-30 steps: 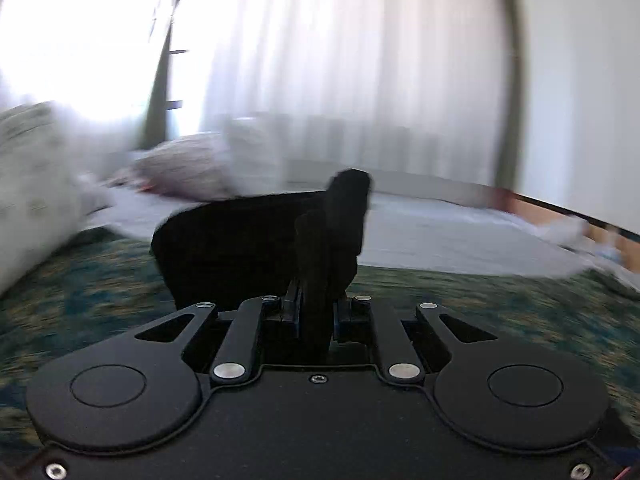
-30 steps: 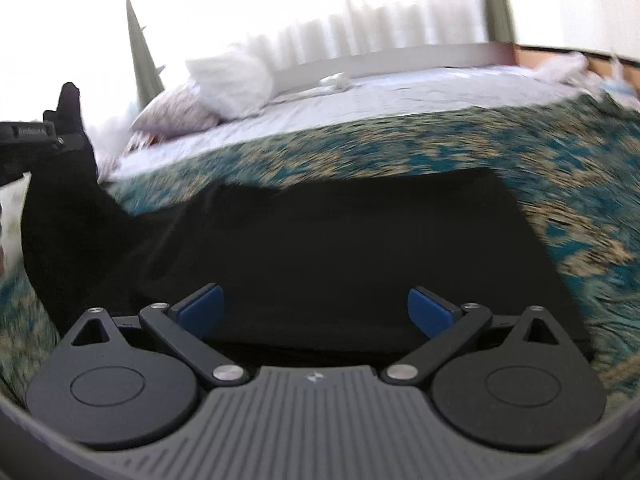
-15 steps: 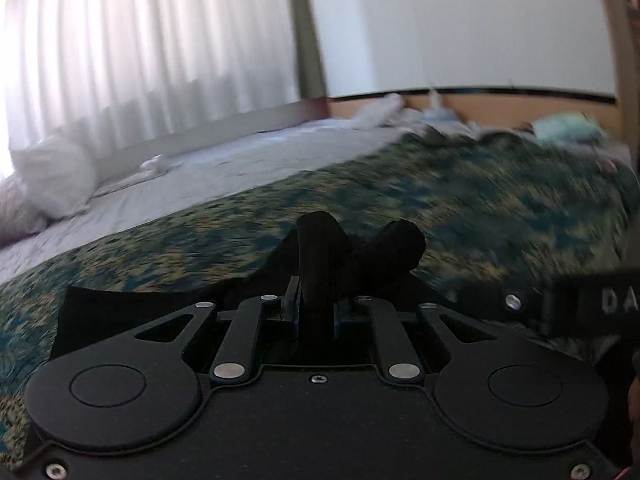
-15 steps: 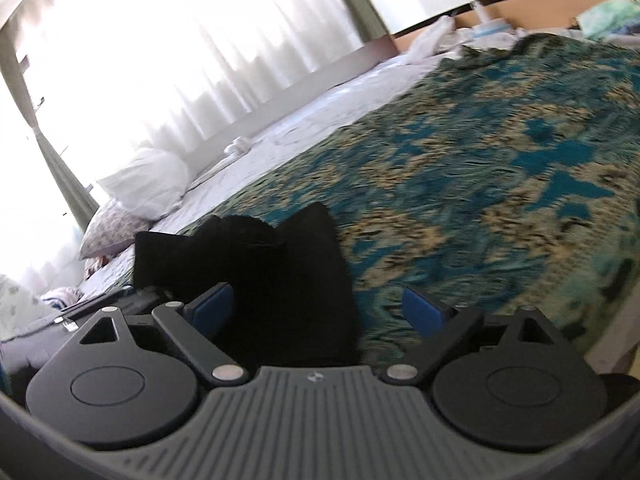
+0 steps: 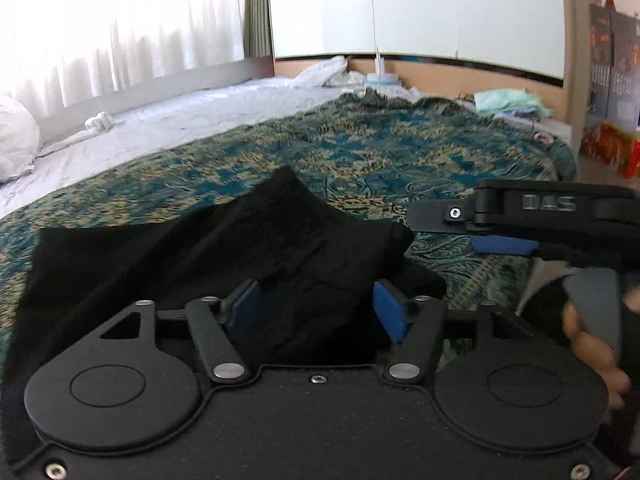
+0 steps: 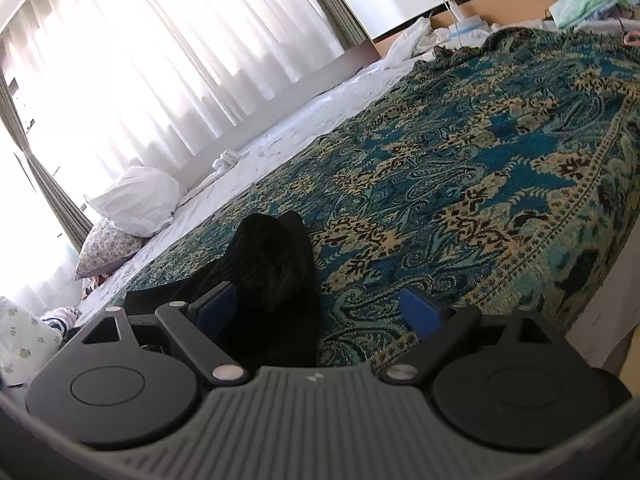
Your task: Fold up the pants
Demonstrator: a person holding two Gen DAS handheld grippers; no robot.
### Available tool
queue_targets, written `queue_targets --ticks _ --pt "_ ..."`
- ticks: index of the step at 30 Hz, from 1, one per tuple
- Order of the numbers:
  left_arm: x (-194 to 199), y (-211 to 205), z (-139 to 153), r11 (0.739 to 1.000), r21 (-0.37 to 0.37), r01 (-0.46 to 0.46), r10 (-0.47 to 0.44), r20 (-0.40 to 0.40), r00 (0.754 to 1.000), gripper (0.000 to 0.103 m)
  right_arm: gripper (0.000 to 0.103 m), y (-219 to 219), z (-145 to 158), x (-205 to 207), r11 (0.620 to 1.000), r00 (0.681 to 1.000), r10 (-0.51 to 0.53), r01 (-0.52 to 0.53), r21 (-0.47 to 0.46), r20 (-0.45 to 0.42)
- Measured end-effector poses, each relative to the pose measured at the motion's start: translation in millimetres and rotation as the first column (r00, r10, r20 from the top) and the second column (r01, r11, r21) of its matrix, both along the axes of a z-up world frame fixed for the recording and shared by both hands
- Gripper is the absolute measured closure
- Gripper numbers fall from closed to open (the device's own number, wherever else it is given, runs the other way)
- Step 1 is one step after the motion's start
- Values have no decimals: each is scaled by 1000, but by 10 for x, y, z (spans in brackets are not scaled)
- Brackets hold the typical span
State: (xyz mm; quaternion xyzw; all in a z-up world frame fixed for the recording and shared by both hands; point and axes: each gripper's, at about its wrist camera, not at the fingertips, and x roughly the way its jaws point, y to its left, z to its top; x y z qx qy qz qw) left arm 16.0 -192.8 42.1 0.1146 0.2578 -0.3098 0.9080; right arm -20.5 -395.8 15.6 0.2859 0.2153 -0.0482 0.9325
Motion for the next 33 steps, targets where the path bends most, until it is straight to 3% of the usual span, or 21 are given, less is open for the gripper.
queue_targets --ticks 3,6,8,12,14,16,18,20,26,29,33 --pt "-108 339 130 999 -32 -28 28 23 999 35 6 88 54 8 998 1000 13 -12 -66 7" --pt "-108 690 214 990 -61 -131 134 48 990 35 2 244 125 47 987 999 52 -50 -152 10" --pt "-66 915 213 969 -79 -234 239 68 969 39 1 391 149 111 969 997 80 -79 -232 -6" --pt "84 1248 122 911 -55 -409 412 70 909 59 1 655 134 267 920 993 105 -115 -374 -46" --pt "141 1354 43 890 -27 -455 456 59 888 60 1 726 108 344 901 993 95 -115 -419 -67" --pt "172 1412 -51 877 1 -480 480 39 877 61 10 752 80 395 888 993 82 -113 -445 -89" --pt "166 1441 -142 875 29 -483 482 30 876 61 31 745 49 411 886 992 62 -106 -452 -109" --pt "109 1466 -197 884 39 -467 465 39 884 60 39 719 29 385 886 992 43 -92 -455 -117" --pt "42 1395 -267 900 52 -433 431 48 901 60 40 804 12 300 829 991 15 -86 -553 -132" --pt "83 1442 -101 915 44 -400 399 28 916 60 40 830 22 298 818 991 10 -87 -568 -137" --pt "343 1498 233 932 -12 -363 363 63 929 60 40 847 109 317 816 990 2 -81 -572 -139"
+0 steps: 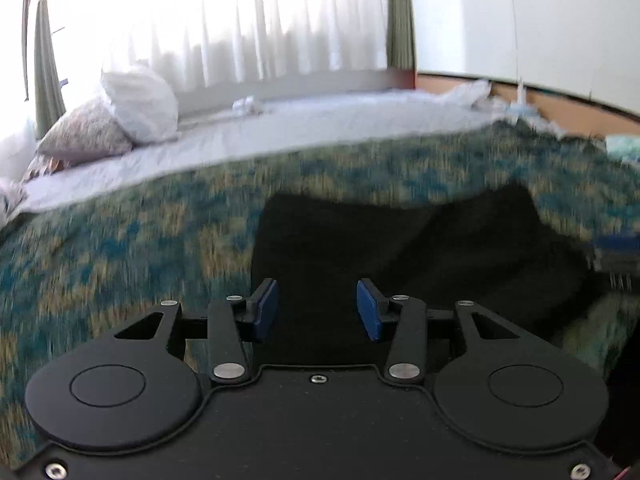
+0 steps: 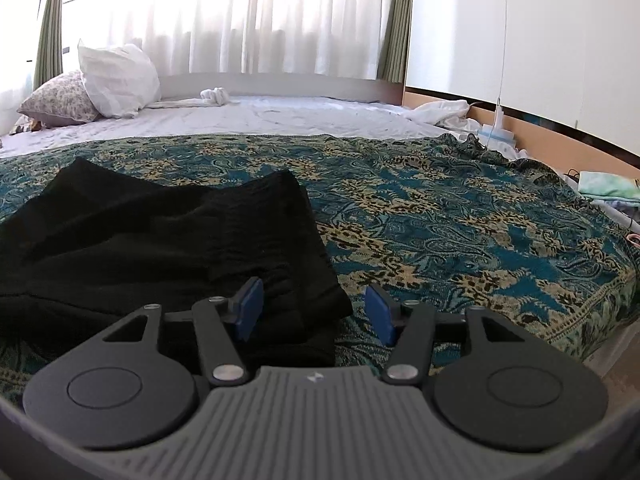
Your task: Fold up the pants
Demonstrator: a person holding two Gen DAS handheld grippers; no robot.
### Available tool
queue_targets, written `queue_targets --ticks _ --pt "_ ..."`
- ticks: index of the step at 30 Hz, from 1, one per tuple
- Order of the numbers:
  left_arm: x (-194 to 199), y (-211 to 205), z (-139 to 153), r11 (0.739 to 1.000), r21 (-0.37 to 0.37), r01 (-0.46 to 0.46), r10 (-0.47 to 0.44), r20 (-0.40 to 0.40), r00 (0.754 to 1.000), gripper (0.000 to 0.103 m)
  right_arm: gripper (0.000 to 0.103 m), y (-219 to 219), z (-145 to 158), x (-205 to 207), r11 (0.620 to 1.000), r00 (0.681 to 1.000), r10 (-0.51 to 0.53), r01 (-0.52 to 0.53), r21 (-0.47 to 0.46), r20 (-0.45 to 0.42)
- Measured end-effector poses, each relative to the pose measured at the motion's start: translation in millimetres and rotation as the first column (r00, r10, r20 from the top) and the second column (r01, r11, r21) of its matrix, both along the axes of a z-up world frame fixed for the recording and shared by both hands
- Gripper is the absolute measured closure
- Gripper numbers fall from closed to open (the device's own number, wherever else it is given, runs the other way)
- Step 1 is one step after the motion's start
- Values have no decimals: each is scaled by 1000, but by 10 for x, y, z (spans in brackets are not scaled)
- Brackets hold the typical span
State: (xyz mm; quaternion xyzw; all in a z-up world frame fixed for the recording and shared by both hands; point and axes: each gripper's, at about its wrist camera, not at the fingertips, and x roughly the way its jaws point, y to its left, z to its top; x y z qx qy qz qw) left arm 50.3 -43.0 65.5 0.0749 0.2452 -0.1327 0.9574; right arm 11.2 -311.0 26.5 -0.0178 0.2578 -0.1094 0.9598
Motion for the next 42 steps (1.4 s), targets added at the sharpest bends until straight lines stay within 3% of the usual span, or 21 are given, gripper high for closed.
queue_targets --ticks 4,6,7,9,11,18,19,20,28,34,42 --pt "500 -73 200 999 -29 39 -39 19 999 64 40 44 249 91 999 998 36 -36 -6 50" --pt "805 -144 179 999 -33 34 -34 -4 999 79 40 82 349 221 997 995 77 -78 2 57" --pt "961 -182 143 999 -43 26 -27 -26 999 82 45 100 382 305 994 993 106 -107 12 56" --pt "1220 -244 58 998 -60 3 -8 -72 997 84 76 130 400 478 987 986 157 -159 36 48" --pt "1428 -279 -49 997 -70 -20 13 -106 994 85 82 180 363 658 984 984 178 -178 30 21" --pt "1734 -356 -370 998 -28 -60 55 -149 987 86 81 309 82 1057 982 980 185 -187 -20 -76" --pt "1761 -349 -409 997 -28 -66 60 -155 986 86 80 314 57 1080 983 981 176 -179 -29 -81" --pt "1777 -343 -438 997 -31 -70 64 -159 985 87 72 296 36 1095 985 982 166 -169 -30 -84" --pt "1872 -282 -546 994 -73 -86 72 -174 982 90 70 175 -48 1203 993 992 106 -109 -41 -71" --pt "1938 -166 -574 983 -154 -102 69 -205 976 89 69 49 -80 1228 996 994 94 -93 12 -64" --pt "1955 -186 -560 984 -143 -107 76 -209 975 89 62 132 -128 1226 994 993 100 -102 -37 -58"
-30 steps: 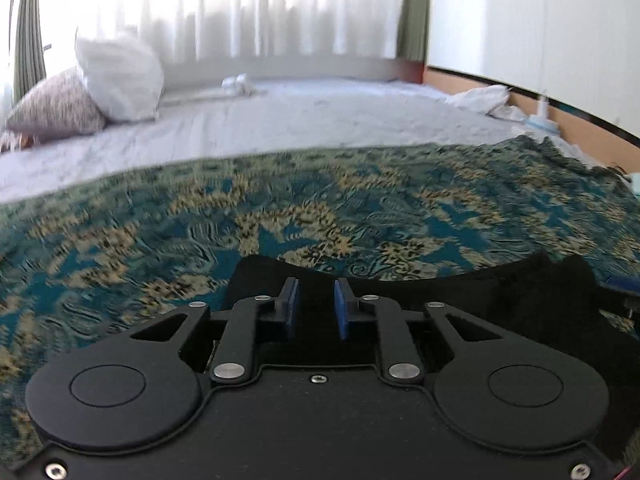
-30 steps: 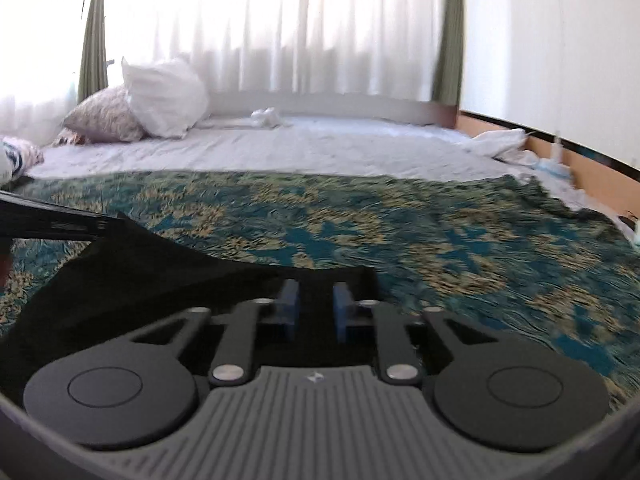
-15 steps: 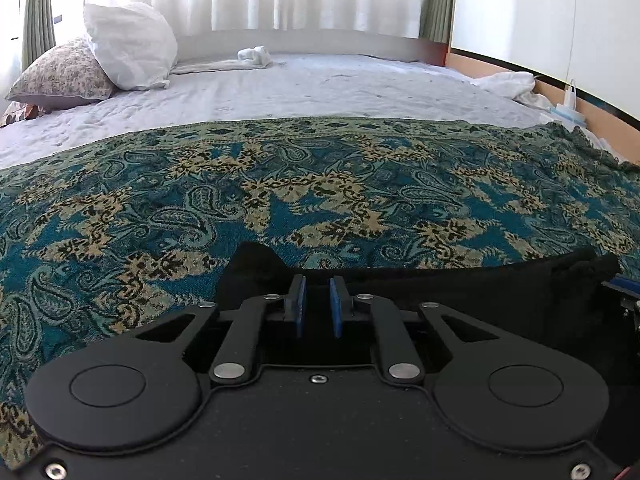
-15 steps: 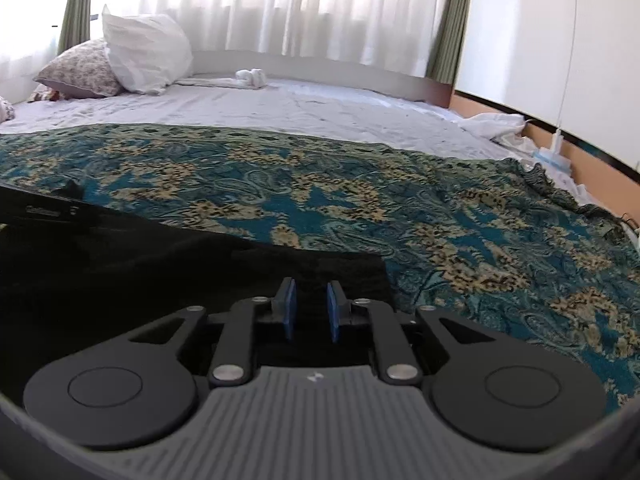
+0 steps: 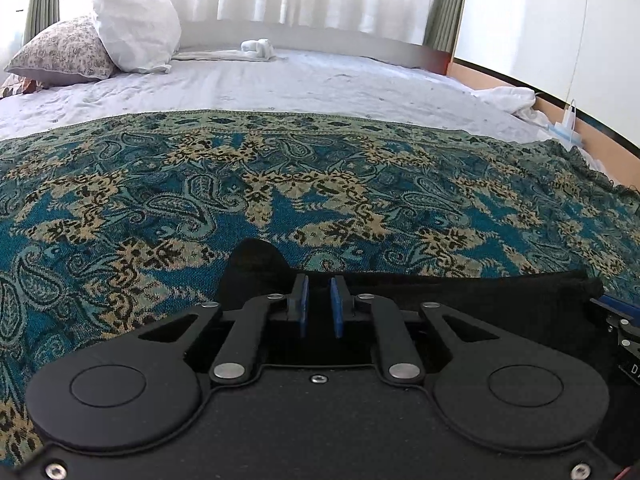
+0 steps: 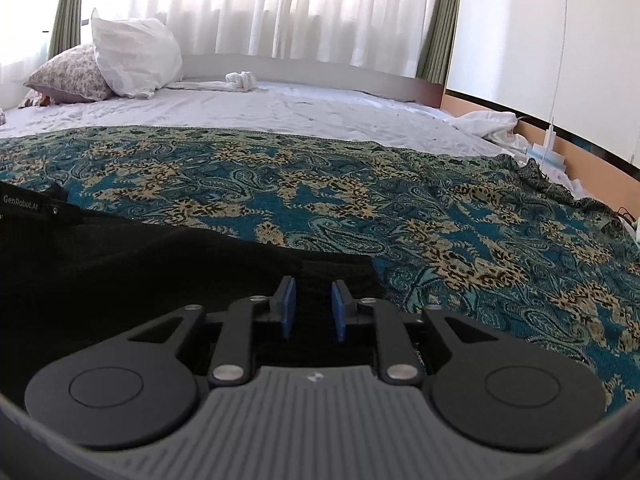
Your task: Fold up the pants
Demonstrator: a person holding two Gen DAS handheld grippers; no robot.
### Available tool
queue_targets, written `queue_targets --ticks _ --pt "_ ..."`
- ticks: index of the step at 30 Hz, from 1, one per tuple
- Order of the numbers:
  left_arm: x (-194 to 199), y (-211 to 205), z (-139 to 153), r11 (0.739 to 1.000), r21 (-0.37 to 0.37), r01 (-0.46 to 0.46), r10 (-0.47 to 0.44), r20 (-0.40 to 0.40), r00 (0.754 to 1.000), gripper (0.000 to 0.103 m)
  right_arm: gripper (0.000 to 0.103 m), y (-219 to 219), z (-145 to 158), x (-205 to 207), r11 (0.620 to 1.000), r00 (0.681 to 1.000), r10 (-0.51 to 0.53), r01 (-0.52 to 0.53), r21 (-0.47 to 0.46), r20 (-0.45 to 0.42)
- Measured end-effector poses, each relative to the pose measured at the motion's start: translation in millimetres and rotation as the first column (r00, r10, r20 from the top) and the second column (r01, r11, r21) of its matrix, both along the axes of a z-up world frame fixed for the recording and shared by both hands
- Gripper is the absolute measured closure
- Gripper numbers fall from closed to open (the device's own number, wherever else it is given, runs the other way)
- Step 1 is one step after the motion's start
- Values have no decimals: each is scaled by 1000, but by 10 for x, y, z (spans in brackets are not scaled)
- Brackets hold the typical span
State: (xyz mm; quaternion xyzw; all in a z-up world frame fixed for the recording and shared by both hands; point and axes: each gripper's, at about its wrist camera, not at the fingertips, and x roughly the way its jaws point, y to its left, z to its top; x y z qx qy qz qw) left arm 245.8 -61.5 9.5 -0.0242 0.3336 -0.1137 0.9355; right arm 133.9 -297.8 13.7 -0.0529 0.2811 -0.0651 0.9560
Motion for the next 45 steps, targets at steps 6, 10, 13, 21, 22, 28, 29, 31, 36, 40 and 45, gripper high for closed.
queue_targets --ticks 6,10,13,21,22,28,29,31,36,40,45 --pt "-290 88 342 1000 -6 20 -20 50 999 51 14 -110 130 -173 995 999 -14 10 103 44" --pt "-729 252 541 998 29 63 -65 103 993 44 13 61 283 -530 995 993 26 -37 97 113" --pt "-899 435 552 996 32 80 -81 28 996 43 13 397 341 -816 986 980 139 -150 68 141" --pt "-762 949 436 988 -151 23 -63 -265 962 43 11 1449 236 -1401 886 884 451 -460 61 121" --pt "-725 977 410 986 -166 19 -67 -286 956 44 11 1580 210 -1432 873 871 478 -485 46 111" --pt "-573 903 285 989 -149 12 -60 -317 946 46 16 2066 103 -1335 861 860 505 -508 27 70" --pt "-550 865 276 989 -144 19 -63 -310 949 47 35 2105 73 -1299 861 861 506 -508 30 55" --pt "-508 813 273 990 -140 28 -69 -295 953 57 55 2170 18 -1252 882 881 470 -471 13 46" --pt "-300 716 223 991 -135 2 -40 -274 961 85 65 2228 -33 -1320 887 886 460 -461 1 61" --pt "-42 686 202 987 -156 -43 -3 -282 959 85 65 2270 -65 -1345 891 889 453 -453 -14 68" --pt "170 620 186 988 -146 -47 5 -277 961 85 65 2248 -59 -1330 892 890 451 -452 6 66"
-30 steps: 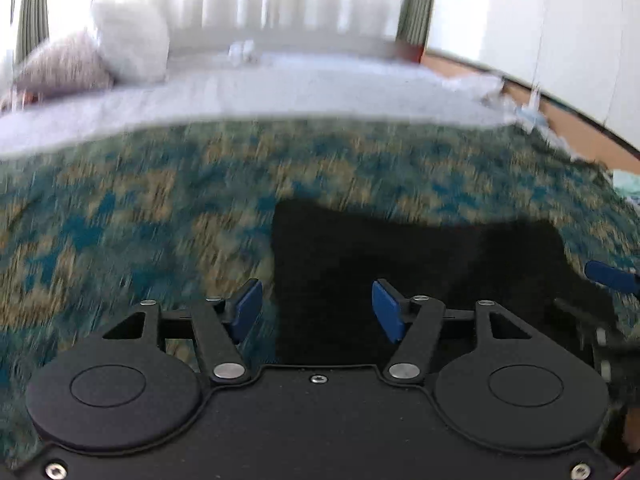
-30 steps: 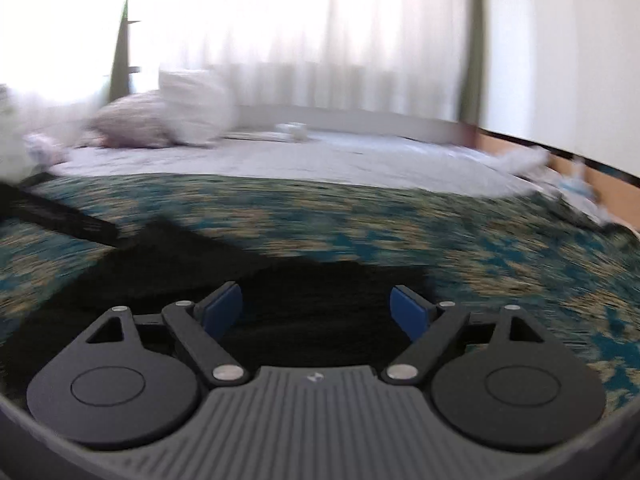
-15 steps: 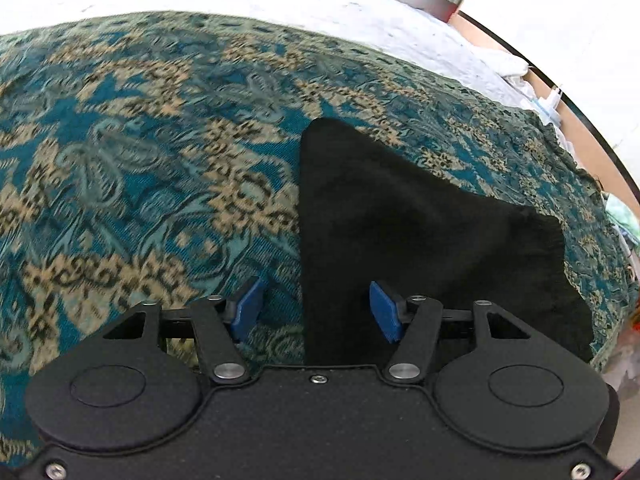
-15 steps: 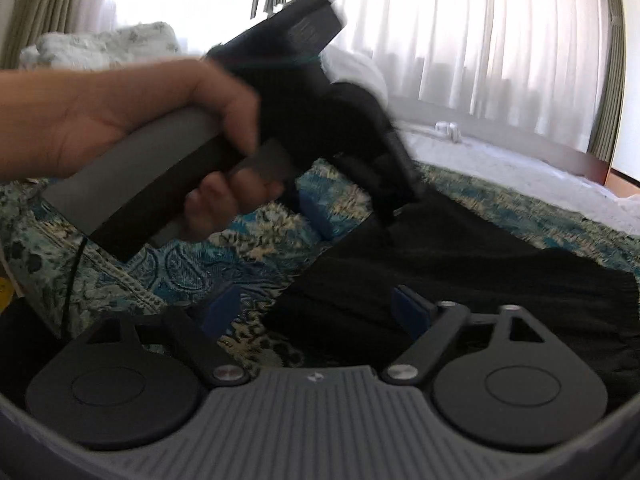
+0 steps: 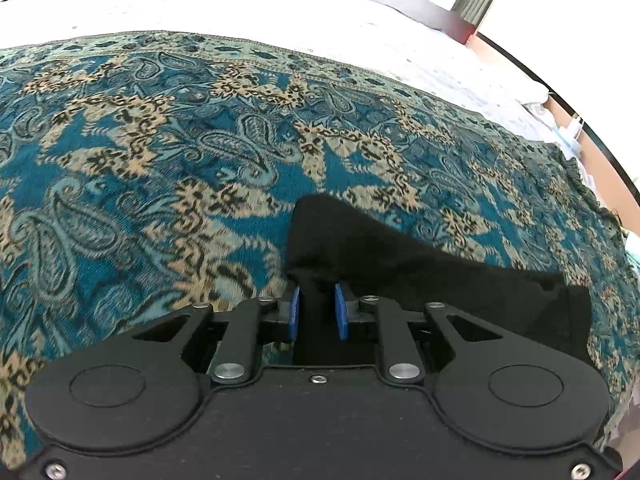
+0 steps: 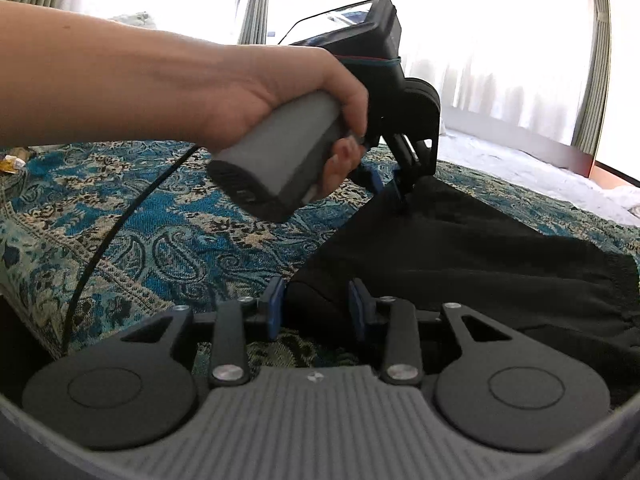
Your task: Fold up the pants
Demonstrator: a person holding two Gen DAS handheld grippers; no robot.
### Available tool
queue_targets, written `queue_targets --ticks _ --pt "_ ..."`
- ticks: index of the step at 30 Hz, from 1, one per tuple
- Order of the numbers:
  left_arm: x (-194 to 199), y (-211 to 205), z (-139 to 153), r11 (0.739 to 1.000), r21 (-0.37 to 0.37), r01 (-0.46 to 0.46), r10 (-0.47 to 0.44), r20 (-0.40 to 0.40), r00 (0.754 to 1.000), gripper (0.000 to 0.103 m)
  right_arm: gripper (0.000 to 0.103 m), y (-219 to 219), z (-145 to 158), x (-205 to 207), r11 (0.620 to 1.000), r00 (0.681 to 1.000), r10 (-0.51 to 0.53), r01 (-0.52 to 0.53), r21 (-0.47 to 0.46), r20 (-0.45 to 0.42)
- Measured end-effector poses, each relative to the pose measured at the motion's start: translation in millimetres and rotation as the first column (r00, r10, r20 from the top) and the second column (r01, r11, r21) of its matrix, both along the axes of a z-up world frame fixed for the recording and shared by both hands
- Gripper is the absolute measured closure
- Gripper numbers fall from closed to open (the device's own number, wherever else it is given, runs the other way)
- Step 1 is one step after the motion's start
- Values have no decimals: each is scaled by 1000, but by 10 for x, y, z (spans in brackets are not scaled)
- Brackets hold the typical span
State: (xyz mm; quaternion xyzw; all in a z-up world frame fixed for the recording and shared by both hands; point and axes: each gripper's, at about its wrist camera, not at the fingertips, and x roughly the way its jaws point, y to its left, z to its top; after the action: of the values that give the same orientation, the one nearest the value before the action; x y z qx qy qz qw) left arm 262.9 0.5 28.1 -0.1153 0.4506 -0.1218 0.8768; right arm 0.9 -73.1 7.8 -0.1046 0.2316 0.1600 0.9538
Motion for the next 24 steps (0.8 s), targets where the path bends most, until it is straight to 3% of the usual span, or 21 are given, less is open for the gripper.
queue_targets --ticks 11,17,22,24 --pt "146 99 -57 995 -87 -45 45 -11 999 84 65 -19 -99 30 1000 1000 17 -17 4 6" --pt "255 35 -64 994 -79 -82 82 4 997 81 65 -19 -107 41 1000 1000 18 -18 19 4" --pt "307 -46 -26 995 -43 -92 93 18 996 79 55 -98 -45 76 995 997 78 -78 65 -3" --pt "282 -55 18 995 -32 -96 97 29 995 73 43 -212 34 99 989 995 94 -91 116 -21"
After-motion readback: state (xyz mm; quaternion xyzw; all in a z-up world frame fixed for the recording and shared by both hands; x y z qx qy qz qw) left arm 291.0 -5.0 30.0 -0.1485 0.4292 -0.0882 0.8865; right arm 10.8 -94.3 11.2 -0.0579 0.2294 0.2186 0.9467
